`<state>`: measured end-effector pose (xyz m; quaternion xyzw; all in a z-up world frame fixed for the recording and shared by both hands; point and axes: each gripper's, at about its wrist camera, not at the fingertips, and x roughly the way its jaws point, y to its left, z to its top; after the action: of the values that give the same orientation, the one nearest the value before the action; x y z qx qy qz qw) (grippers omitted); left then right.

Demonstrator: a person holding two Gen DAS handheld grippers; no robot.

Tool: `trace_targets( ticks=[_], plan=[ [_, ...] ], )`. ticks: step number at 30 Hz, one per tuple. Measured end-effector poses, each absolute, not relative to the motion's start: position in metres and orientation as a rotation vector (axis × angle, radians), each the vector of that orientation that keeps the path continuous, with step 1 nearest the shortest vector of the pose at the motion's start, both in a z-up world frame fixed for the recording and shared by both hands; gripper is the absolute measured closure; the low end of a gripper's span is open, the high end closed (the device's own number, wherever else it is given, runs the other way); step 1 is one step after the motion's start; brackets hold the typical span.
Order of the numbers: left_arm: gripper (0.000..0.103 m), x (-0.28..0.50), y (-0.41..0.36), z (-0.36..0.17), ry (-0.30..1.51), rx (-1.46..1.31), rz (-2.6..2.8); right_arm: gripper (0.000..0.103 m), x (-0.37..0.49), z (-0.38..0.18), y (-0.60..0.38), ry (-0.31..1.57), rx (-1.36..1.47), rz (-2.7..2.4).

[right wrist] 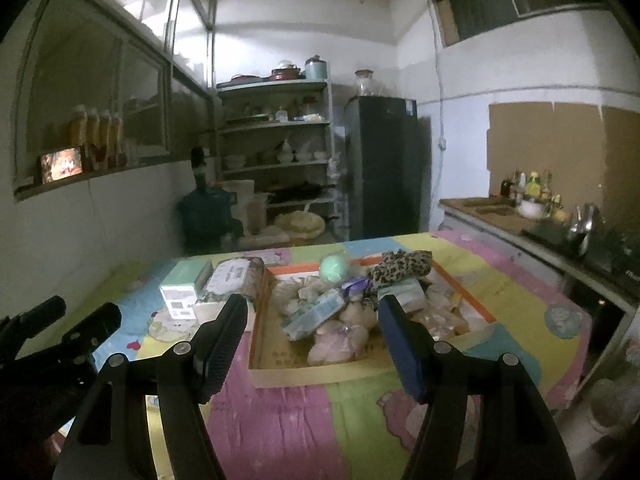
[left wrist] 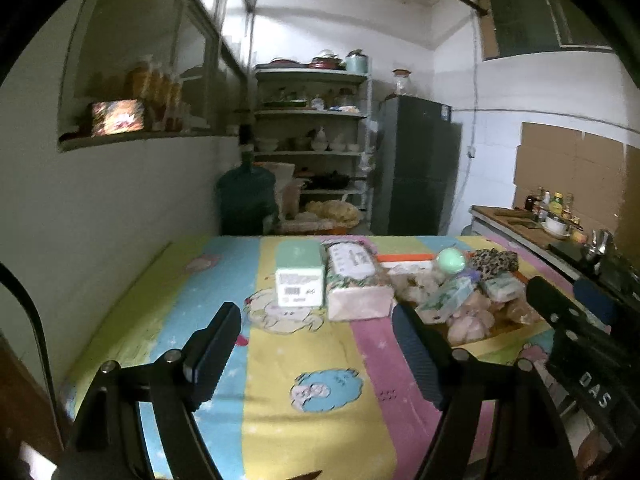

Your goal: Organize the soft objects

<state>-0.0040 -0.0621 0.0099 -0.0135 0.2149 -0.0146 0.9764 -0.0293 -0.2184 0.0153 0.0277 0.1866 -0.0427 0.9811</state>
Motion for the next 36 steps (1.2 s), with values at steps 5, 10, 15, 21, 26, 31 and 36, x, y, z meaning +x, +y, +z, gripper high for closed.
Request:
trace_targets(
  ticks=[5, 10, 15, 21, 26, 31, 36],
  plan=[
    [0.025, -0.016, -0.056, 0.007, 0.441, -0.037, -0.011, 0.030, -0.039, 0.011, -0.217, 0.403, 0.065, -0.081],
    [0.025, -0.026, -0.053, 0.005, 0.439, -0.030, 0.006, 0.030, -0.050, 0.011, -0.212, 0.400, 0.071, -0.086],
    [0.025, -0.034, -0.051, 0.008, 0.428, -0.033, 0.006, 0.030, -0.059, 0.012, -0.205, 0.396, 0.055, -0.080],
    [0.025, -0.039, -0.047, 0.009, 0.423, -0.039, 0.007, 0.030, -0.067, 0.017, -0.201, 0.375, 0.034, -0.083],
    [0.025, -0.046, -0.046, 0.011, 0.413, -0.036, 0.009, 0.030, -0.070, 0.017, -0.199, 0.377, 0.038, -0.069],
    [0.025, -0.050, -0.046, 0.012, 0.408, -0.033, 0.007, 0.030, -0.074, 0.016, -0.196, 0.381, 0.038, -0.055],
    [0.025, -0.053, -0.044, 0.013, 0.401, -0.036, 0.010, 0.030, -0.076, 0.016, -0.195, 0.382, 0.041, -0.051]
  ],
)
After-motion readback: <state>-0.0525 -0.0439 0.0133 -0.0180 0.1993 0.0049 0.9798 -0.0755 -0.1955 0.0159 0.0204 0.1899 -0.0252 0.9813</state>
